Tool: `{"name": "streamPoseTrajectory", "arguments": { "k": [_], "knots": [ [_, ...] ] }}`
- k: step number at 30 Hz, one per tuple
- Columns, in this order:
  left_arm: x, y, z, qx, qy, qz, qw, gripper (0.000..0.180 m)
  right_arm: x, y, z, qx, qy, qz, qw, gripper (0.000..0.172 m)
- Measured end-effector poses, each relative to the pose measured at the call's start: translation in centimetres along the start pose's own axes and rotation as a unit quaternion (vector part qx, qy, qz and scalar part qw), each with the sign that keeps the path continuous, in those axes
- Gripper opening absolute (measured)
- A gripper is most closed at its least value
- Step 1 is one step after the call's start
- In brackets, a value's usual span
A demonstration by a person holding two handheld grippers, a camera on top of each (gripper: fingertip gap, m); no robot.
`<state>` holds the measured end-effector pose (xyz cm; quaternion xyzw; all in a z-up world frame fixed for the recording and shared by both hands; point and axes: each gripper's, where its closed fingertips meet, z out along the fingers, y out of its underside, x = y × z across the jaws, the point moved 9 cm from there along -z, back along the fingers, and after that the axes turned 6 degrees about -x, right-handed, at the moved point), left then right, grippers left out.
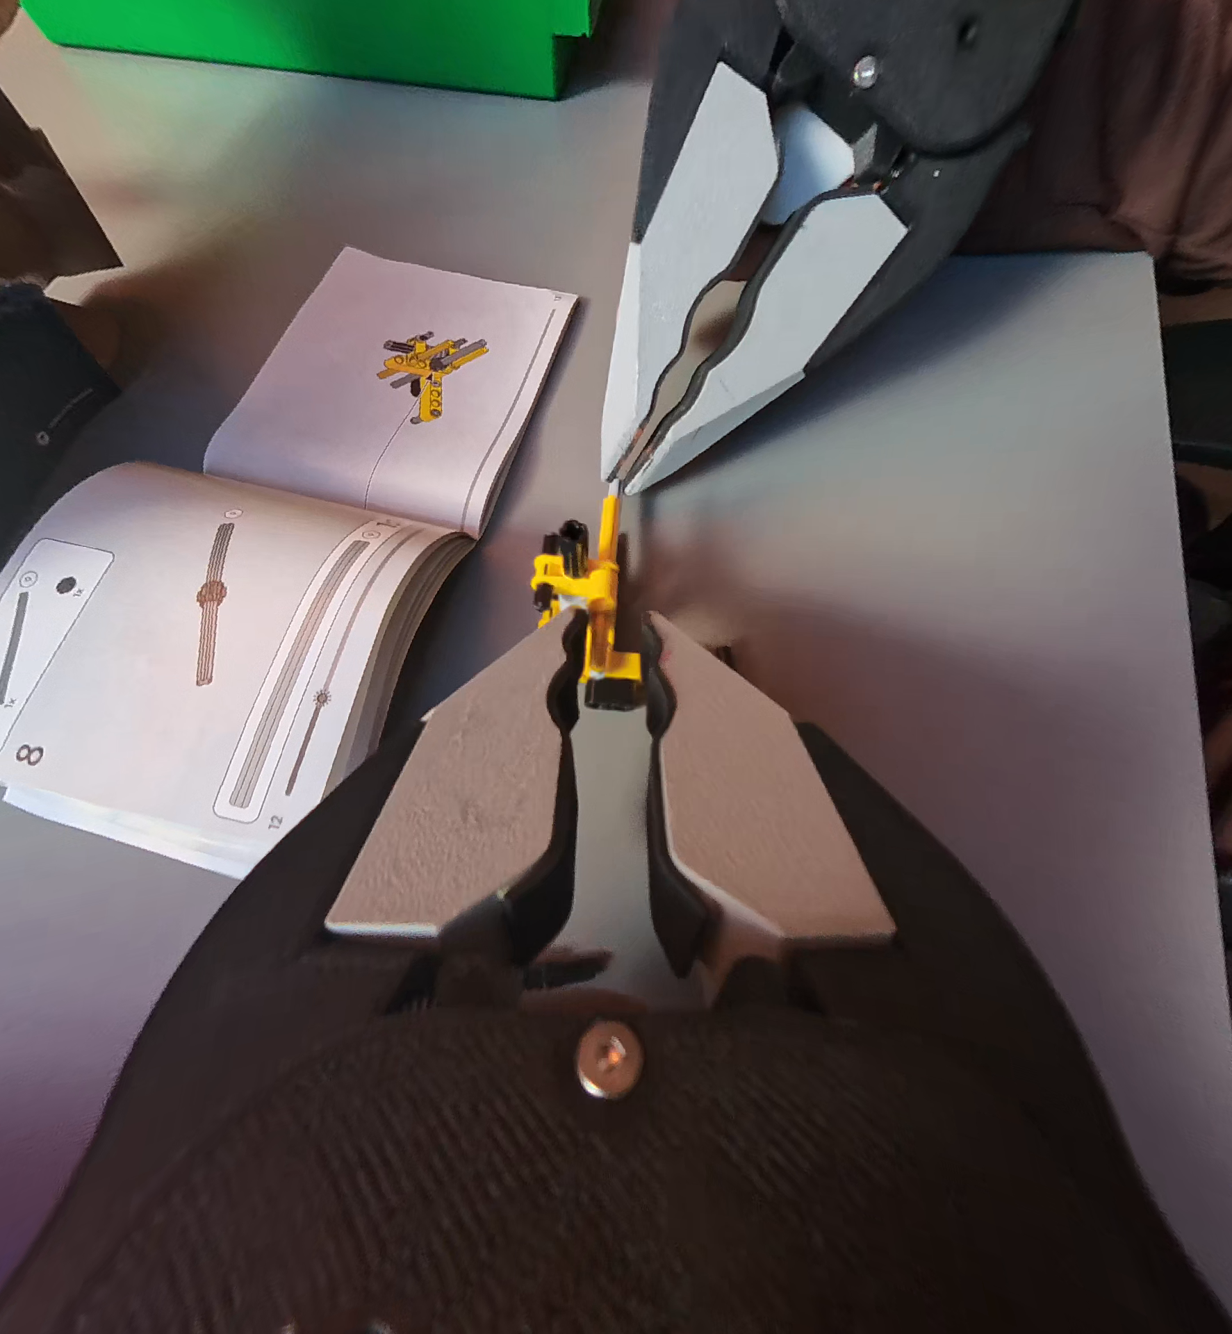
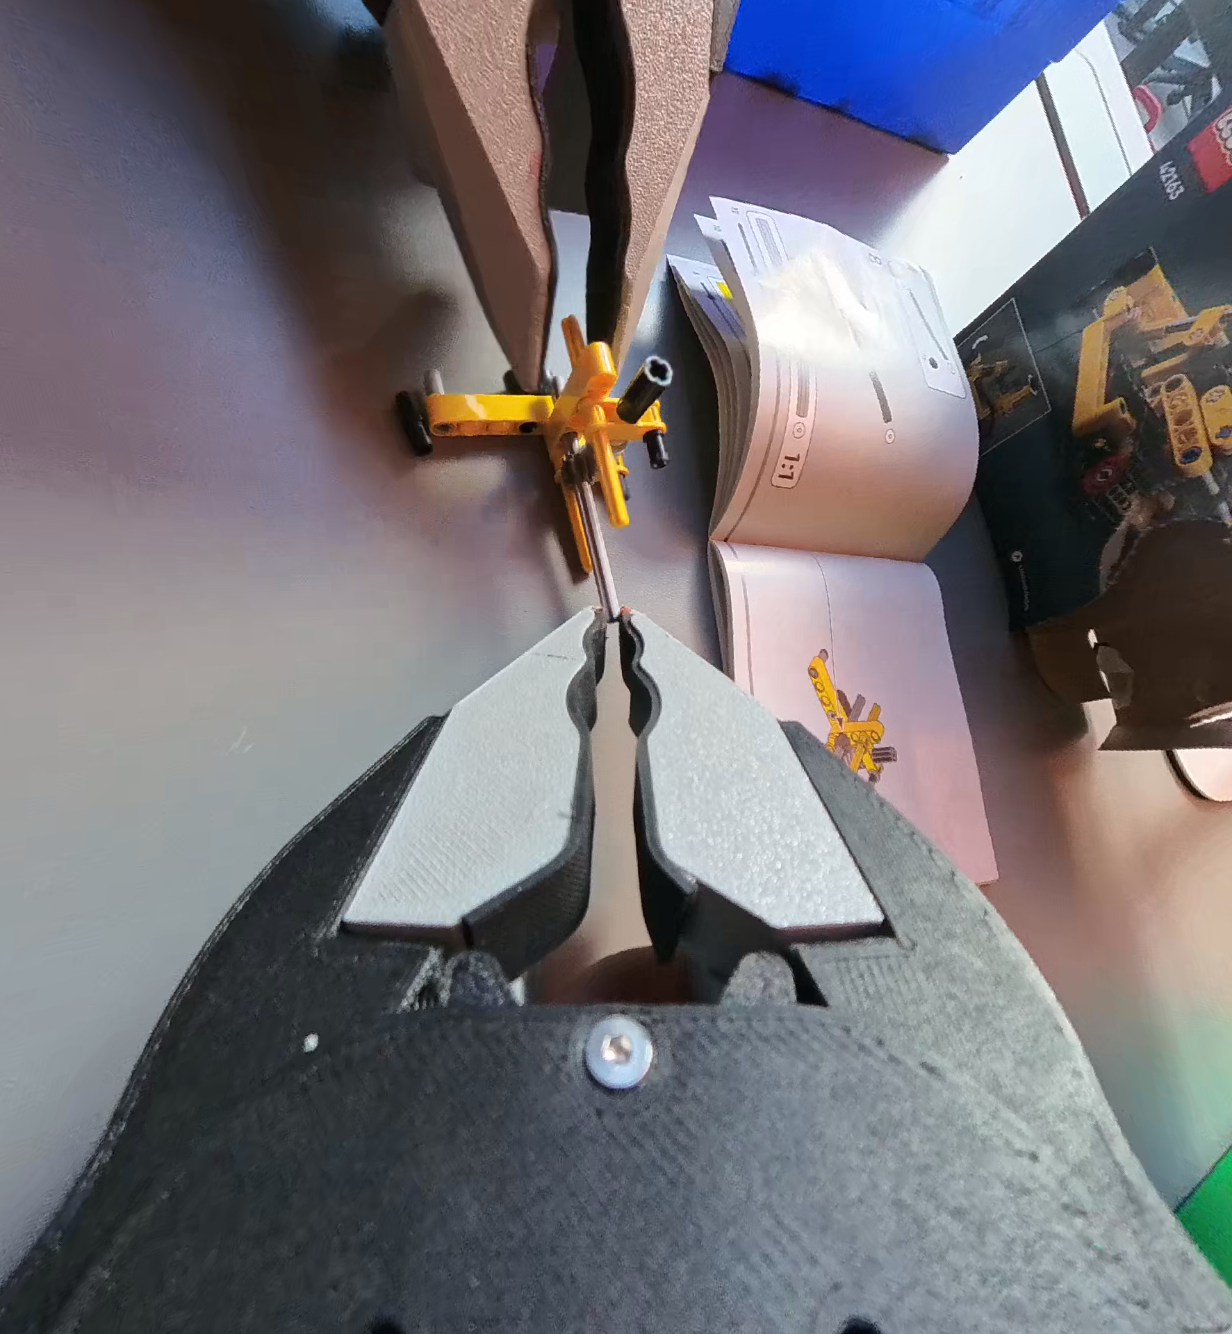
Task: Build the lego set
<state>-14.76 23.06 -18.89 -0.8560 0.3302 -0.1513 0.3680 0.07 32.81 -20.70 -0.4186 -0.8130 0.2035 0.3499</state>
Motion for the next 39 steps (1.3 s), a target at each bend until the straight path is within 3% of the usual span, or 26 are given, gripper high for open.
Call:
{"name": "streamPoseTrajectory", "arguments": {
  "k": [39],
  "knots": [
    [-0.51,0.28,0.28,0.013,0.016,-0.013,1.0,0.006,-0.47,-0.94,0.31,0.005,-0.006,0.002,1.0,0.0]
  ]
}}
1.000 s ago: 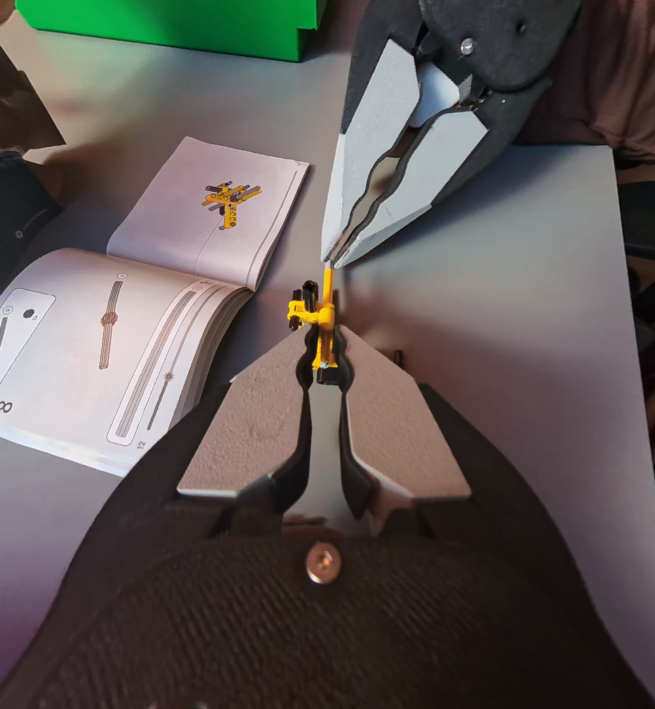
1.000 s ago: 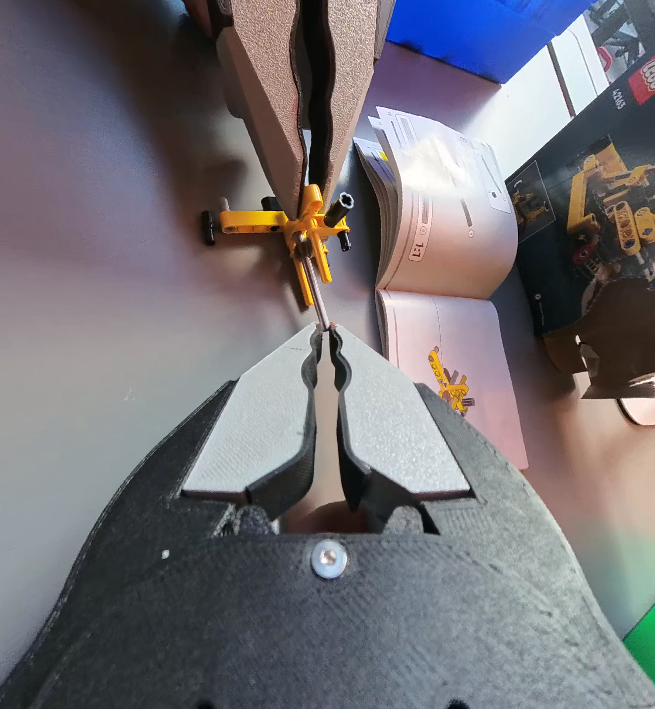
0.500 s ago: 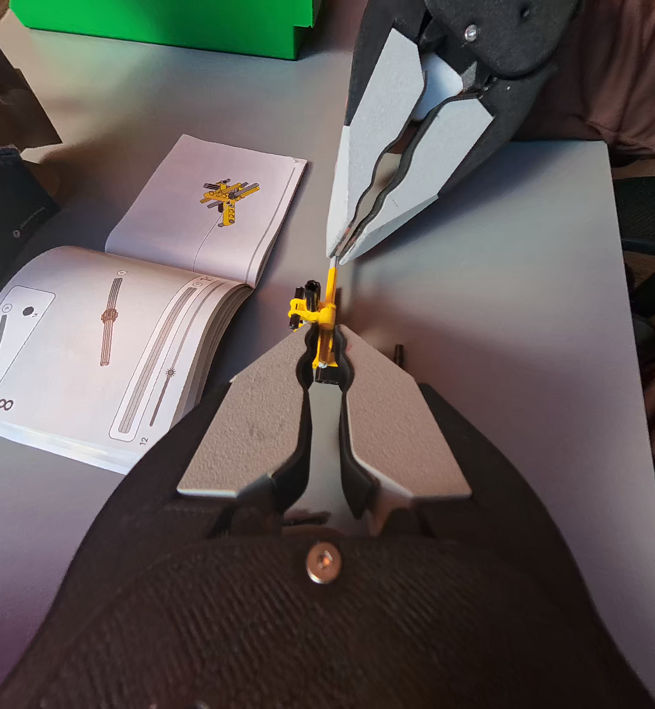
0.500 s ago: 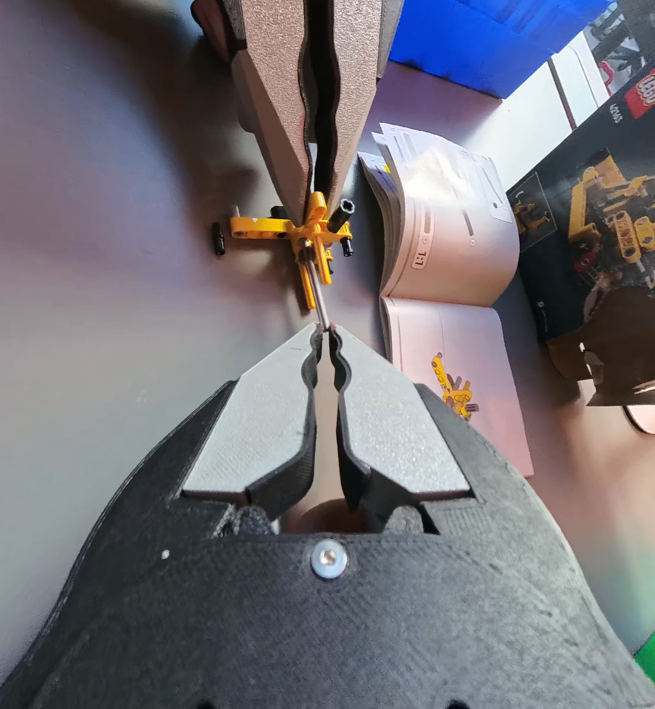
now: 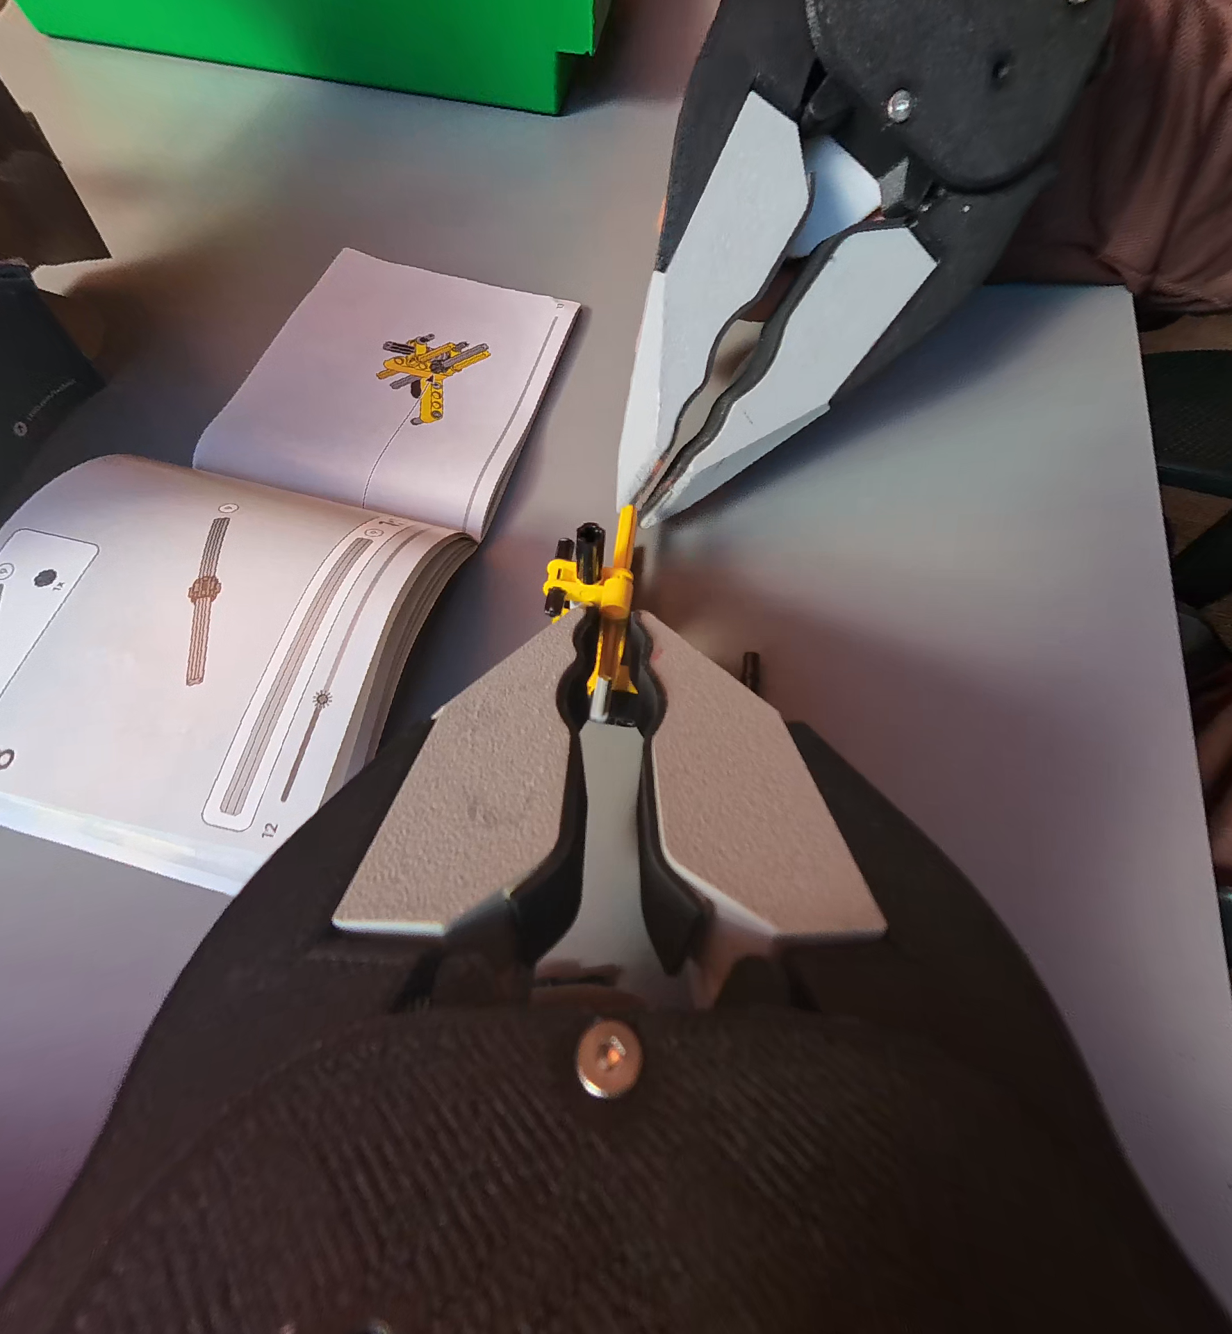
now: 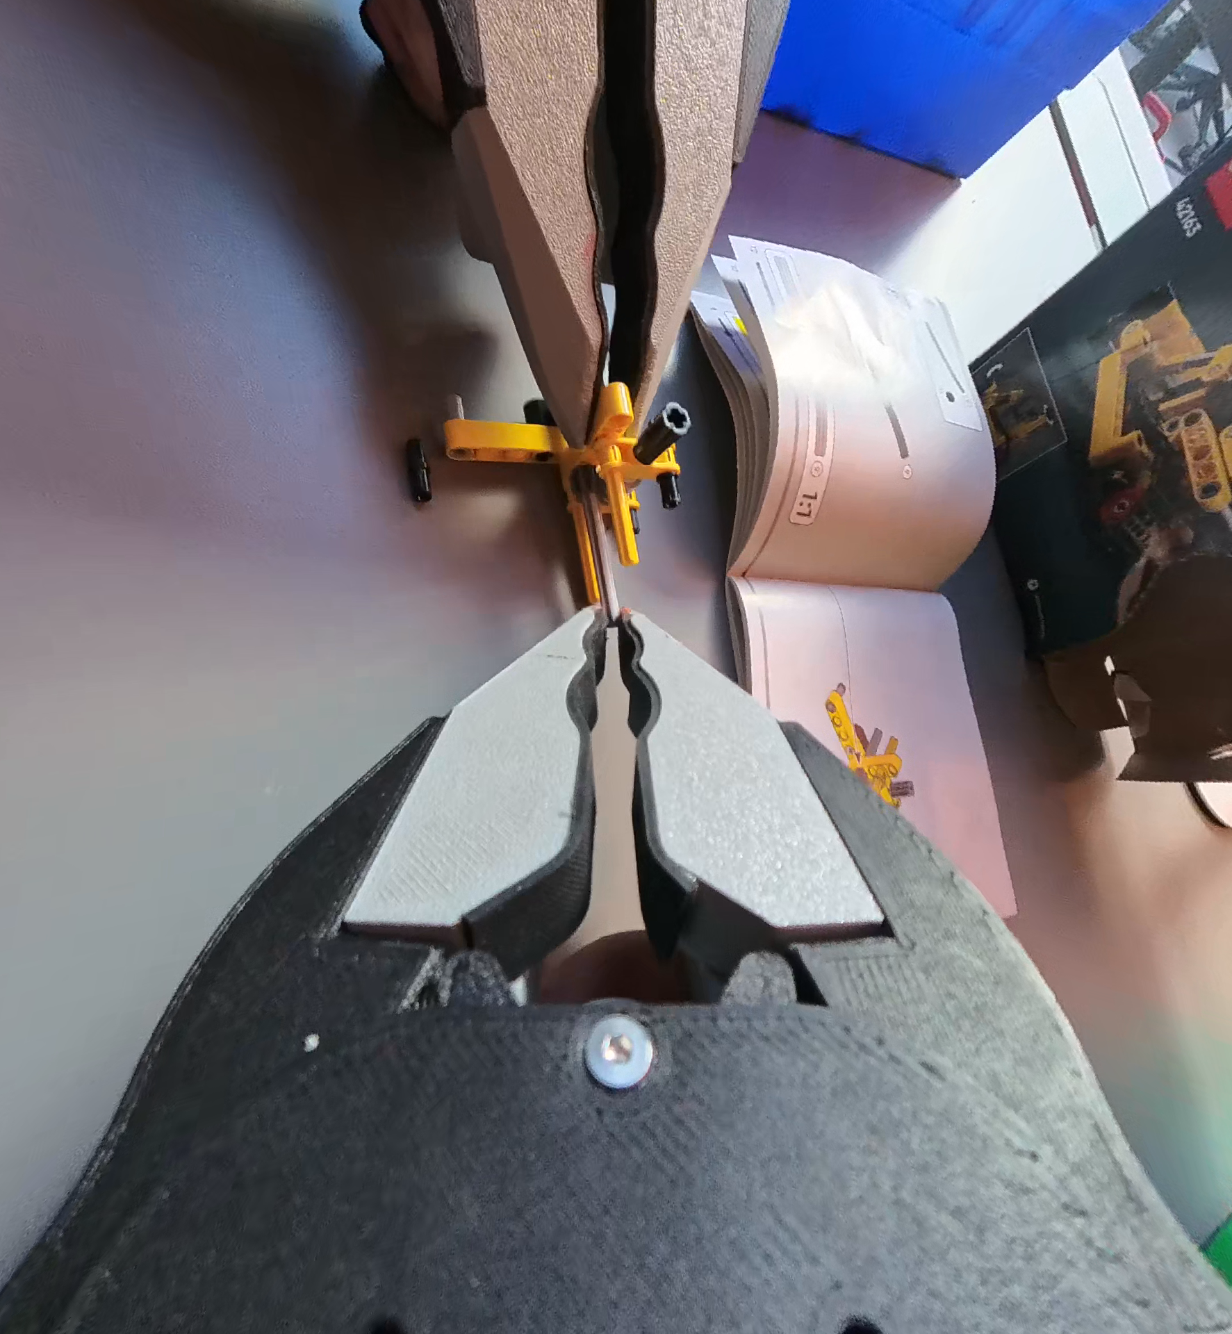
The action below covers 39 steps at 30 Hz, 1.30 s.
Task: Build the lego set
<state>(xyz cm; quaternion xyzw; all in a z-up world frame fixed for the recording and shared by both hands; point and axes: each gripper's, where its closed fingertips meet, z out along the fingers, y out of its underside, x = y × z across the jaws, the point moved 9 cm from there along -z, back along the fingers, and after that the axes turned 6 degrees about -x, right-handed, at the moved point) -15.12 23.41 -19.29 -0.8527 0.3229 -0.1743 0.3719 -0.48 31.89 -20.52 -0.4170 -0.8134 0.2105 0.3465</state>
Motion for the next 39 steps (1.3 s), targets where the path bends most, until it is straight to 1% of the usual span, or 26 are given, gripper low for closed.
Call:
{"name": "streamPoseTrajectory", "arguments": {
  "k": [3,12,15,17,23,39],
  "knots": [
    [-0.04,-0.02,0.05,0.0,0.005,-0.003,1.0,0.006,-0.25,-0.4,0.26,0.001,-0.001,-0.004,1.0,0.0],
    [0.03,-0.04,0.07,0.001,0.004,0.0,1.0,0.006,-0.18,-0.3,0.43,-0.002,-0.001,-0.003,1.0,0.001],
    [0.11,0.03,0.03,-0.001,0.01,0.002,1.0,0.006,-0.17,-0.13,0.16,0.008,0.003,-0.008,1.0,0.001],
    [0.23,0.1,-0.04,-0.002,0.016,0.008,1.0,0.006,-0.22,0.1,-0.01,0.008,0.005,-0.016,1.0,0.005],
    [0.27,0.12,-0.05,-0.002,0.02,0.01,1.0,0.006,-0.59,0.11,0.03,0.004,0.0,-0.032,0.999,0.0],
    [0.34,0.12,-0.05,-0.002,0.018,0.014,1.0,0.006,-0.96,-0.09,0.1,-0.002,0.01,-0.038,0.999,0.0]
  ]
}}
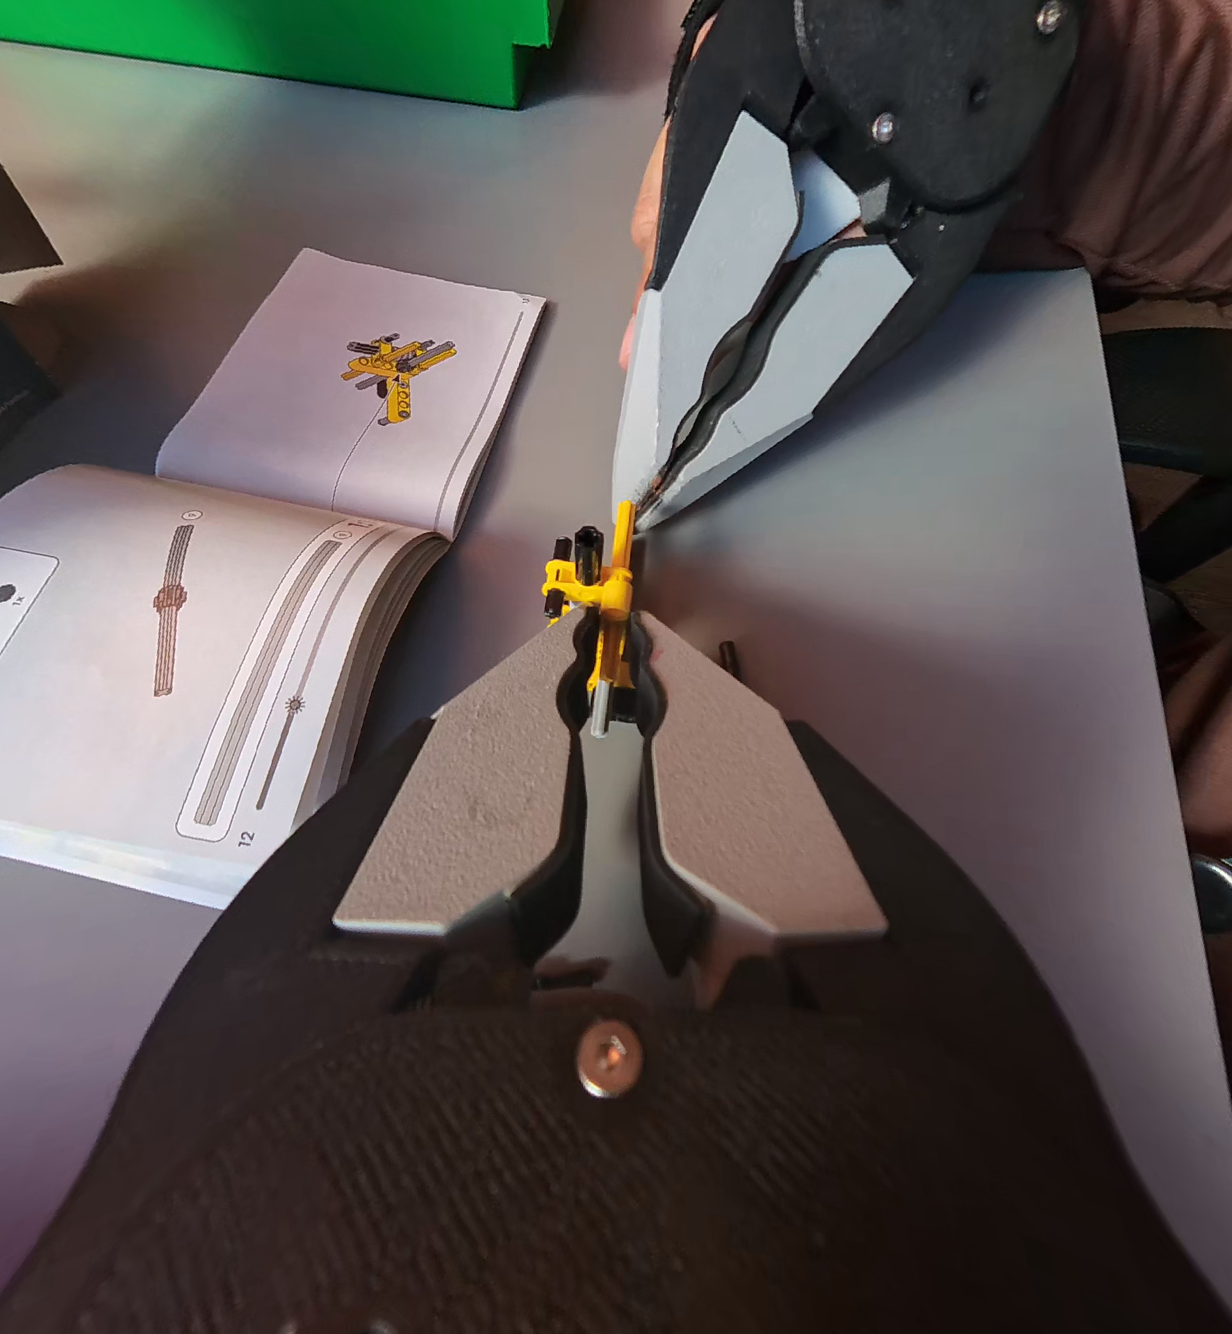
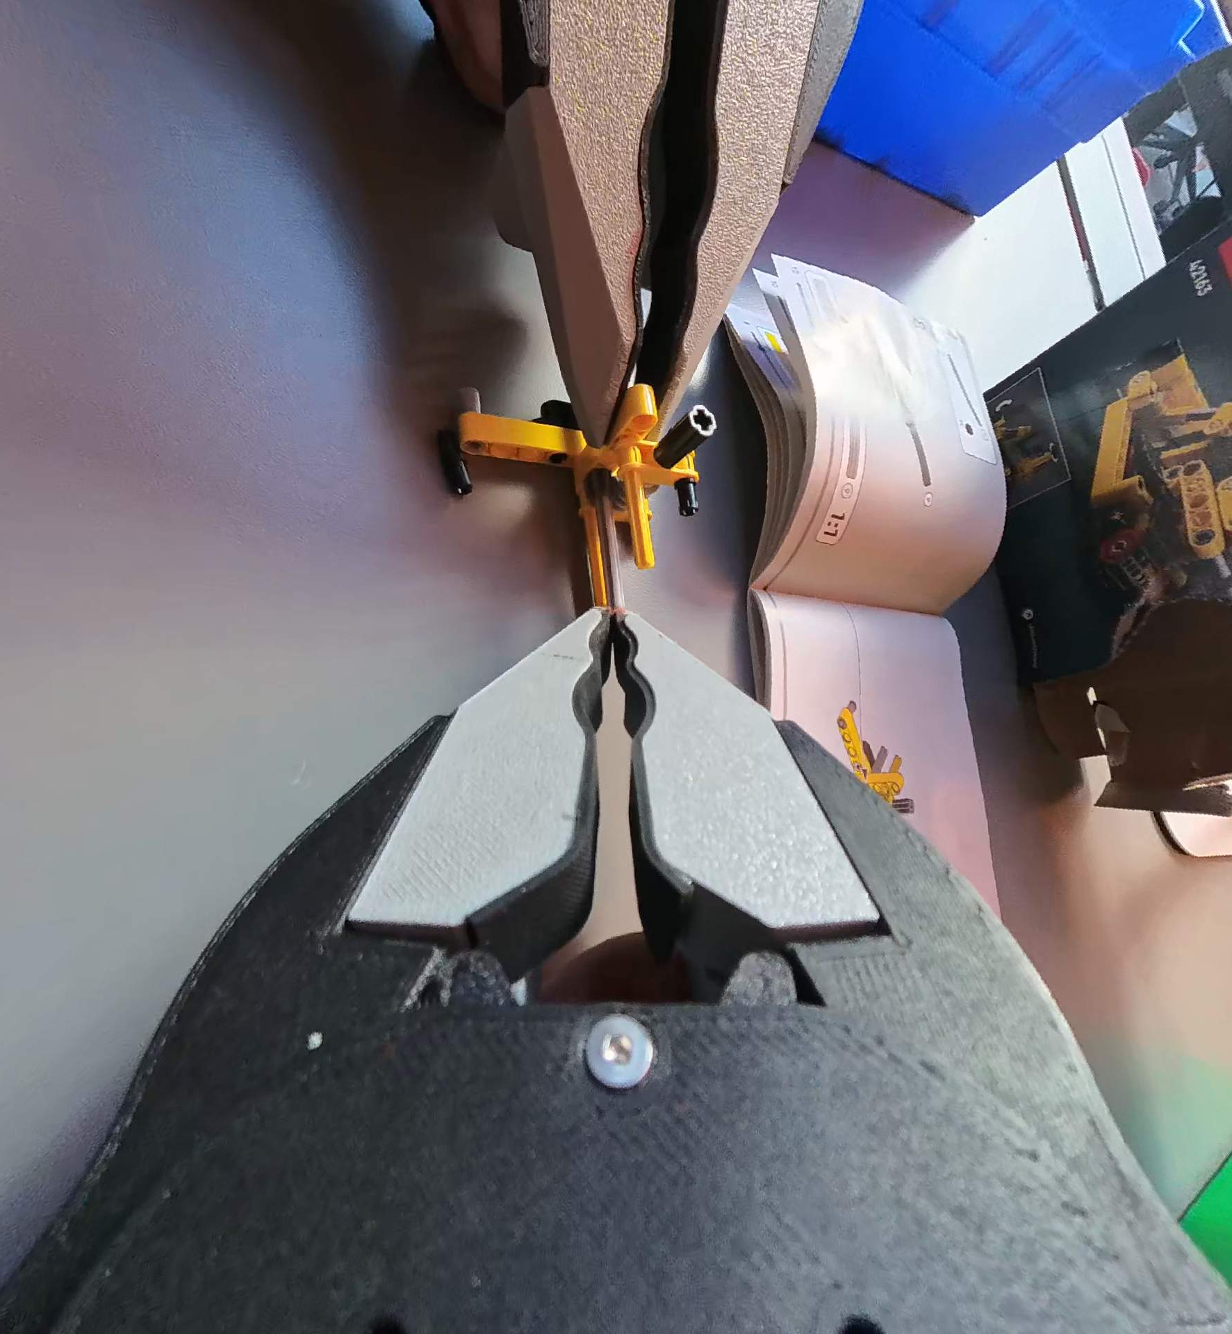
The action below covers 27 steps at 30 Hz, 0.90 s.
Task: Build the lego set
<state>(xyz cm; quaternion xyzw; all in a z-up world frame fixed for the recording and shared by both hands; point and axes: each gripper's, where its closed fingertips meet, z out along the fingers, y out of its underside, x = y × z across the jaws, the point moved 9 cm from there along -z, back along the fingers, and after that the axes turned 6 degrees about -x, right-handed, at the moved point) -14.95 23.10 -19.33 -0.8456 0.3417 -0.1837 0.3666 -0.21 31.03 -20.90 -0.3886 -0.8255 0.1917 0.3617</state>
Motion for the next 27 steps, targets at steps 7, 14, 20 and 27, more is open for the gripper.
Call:
{"name": "streamPoseTrajectory", "arguments": {
  "k": [7,14,20,27],
  "knots": [
    [0.2,0.2,-0.2,0.0,0.017,-0.002,1.0,0.006,-0.9,-0.4,-0.2,-0.001,0.005,-0.019,1.0,0.0],
    [0.4,0.3,-0.3,-0.001,0.021,0.003,1.0,0.006,-0.8,-0.4,-0.9,0.03,-0.005,-0.001,1.0,0.004],
    [0.6,0.3,-0.4,-0.001,0.013,0.011,1.0,0.006,0.2,0.0,-2.3,0.079,-0.022,0.066,0.994,0.012],
    [0.7,0.7,-0.2,-0.027,0.005,0.012,1.0,0.007,2.1,1.8,-4.5,0.143,-0.027,0.155,0.977,0.019]
  ]
}}
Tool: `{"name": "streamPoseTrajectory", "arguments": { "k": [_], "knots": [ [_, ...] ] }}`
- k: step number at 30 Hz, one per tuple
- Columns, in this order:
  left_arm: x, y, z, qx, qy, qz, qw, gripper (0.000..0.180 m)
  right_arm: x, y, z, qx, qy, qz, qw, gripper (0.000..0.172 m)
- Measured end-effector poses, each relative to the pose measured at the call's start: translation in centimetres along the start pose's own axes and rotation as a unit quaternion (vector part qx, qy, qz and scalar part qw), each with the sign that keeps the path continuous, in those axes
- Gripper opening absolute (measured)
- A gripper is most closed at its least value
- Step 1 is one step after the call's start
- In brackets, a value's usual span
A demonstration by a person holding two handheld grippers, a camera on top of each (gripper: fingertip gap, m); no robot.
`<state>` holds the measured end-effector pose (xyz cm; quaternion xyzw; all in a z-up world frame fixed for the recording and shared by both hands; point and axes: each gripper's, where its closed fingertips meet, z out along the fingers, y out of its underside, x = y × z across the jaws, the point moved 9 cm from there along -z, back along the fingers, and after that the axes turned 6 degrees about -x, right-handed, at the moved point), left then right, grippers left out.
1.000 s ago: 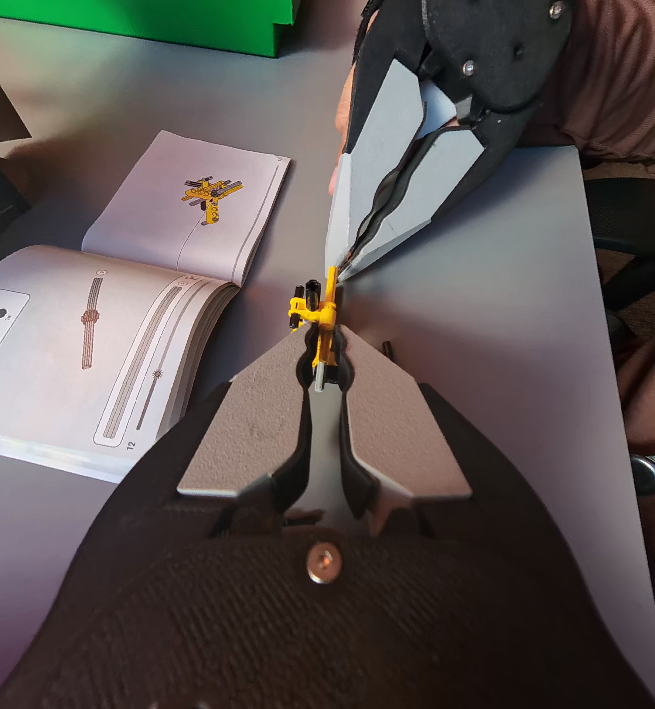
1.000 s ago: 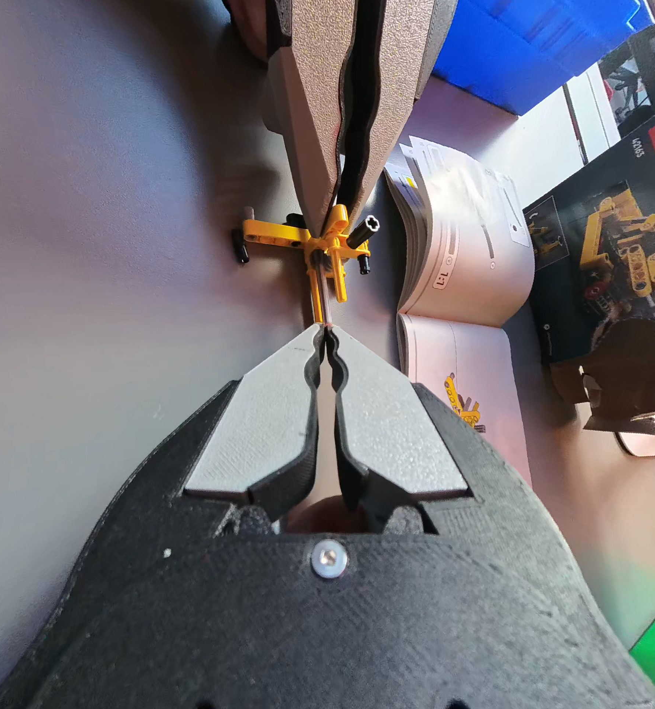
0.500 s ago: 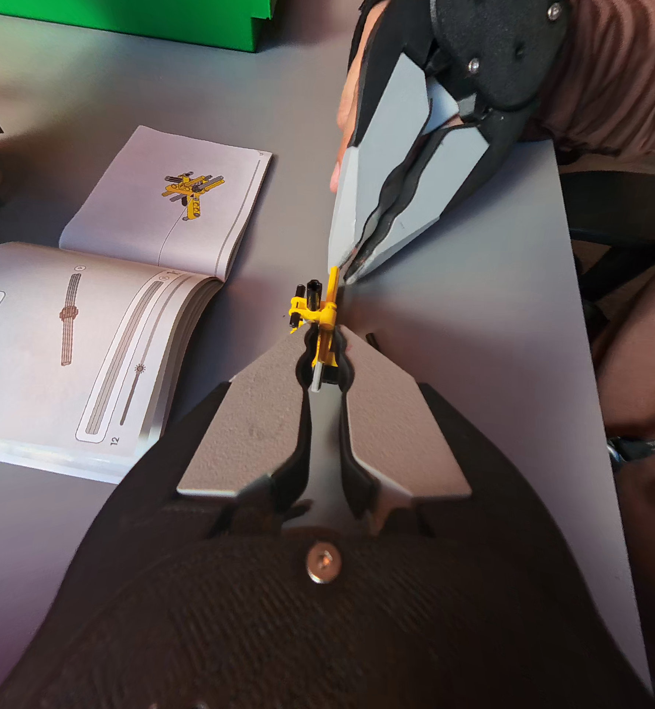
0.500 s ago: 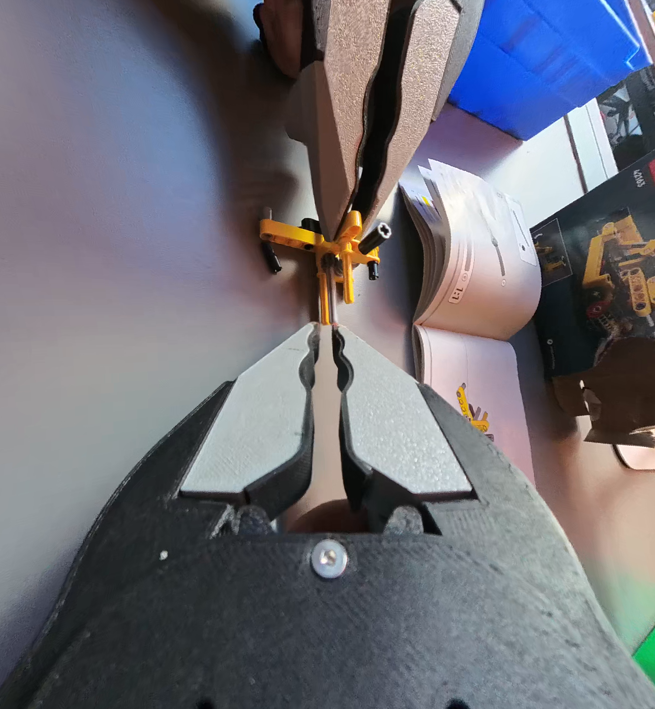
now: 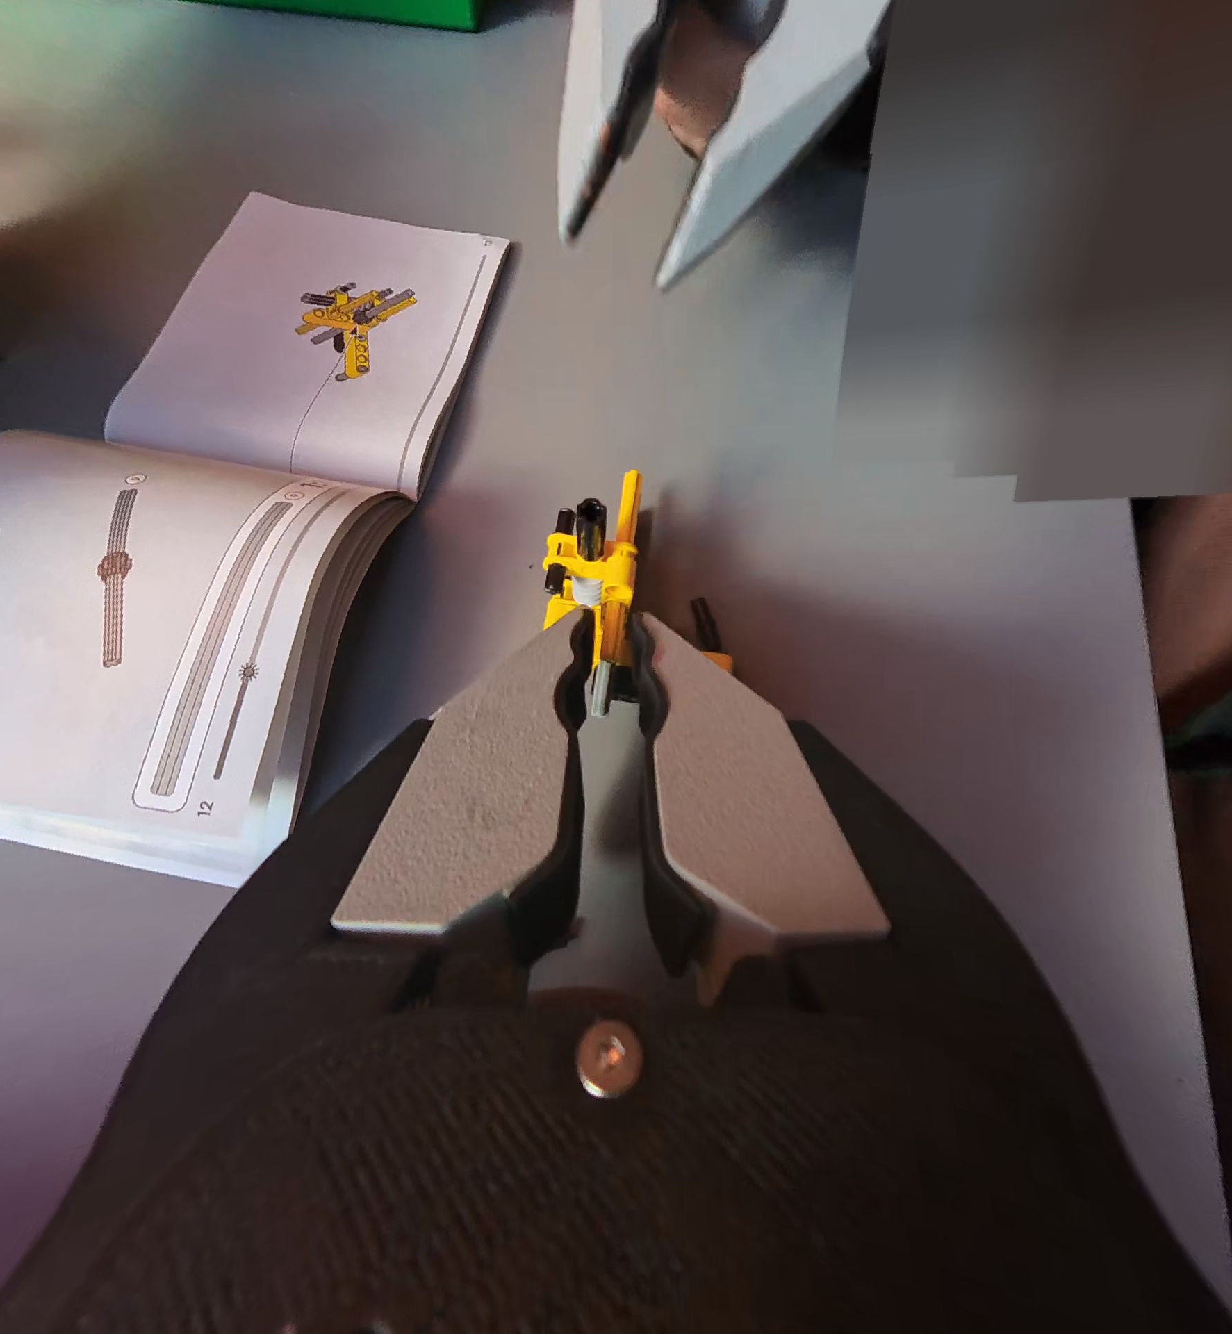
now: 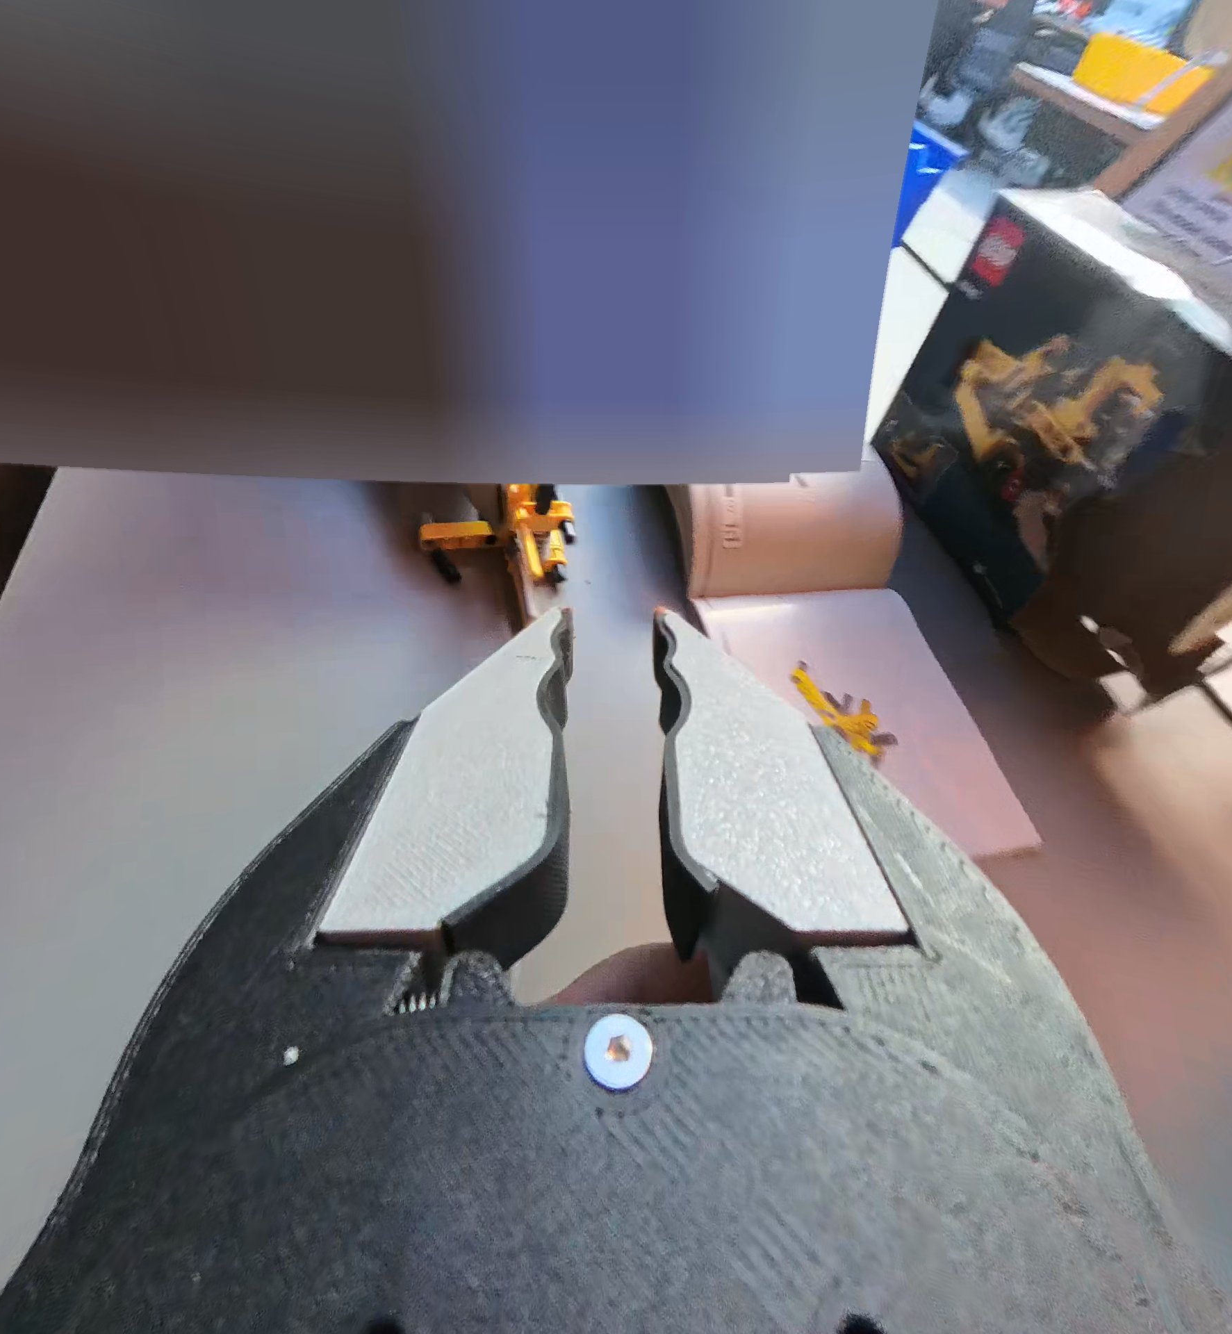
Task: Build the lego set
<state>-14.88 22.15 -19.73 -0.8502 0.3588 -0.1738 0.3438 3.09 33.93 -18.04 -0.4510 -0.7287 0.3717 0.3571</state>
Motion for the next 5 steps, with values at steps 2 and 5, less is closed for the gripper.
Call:
{"name": "streamPoseTrajectory", "arguments": {
  "k": [2,5],
  "knots": [
    [-0.1,0.0,-0.1,0.007,0.003,-0.005,1.0,0.01,0.8,0.5,-1.3,0.025,0.031,-0.002,0.999,0.02],
    [-0.4,0.1,-0.3,0.012,0.019,-0.025,0.999,0.019,1.8,1.0,-3.4,0.083,0.095,0.0,0.992,0.012]
  ]
}}
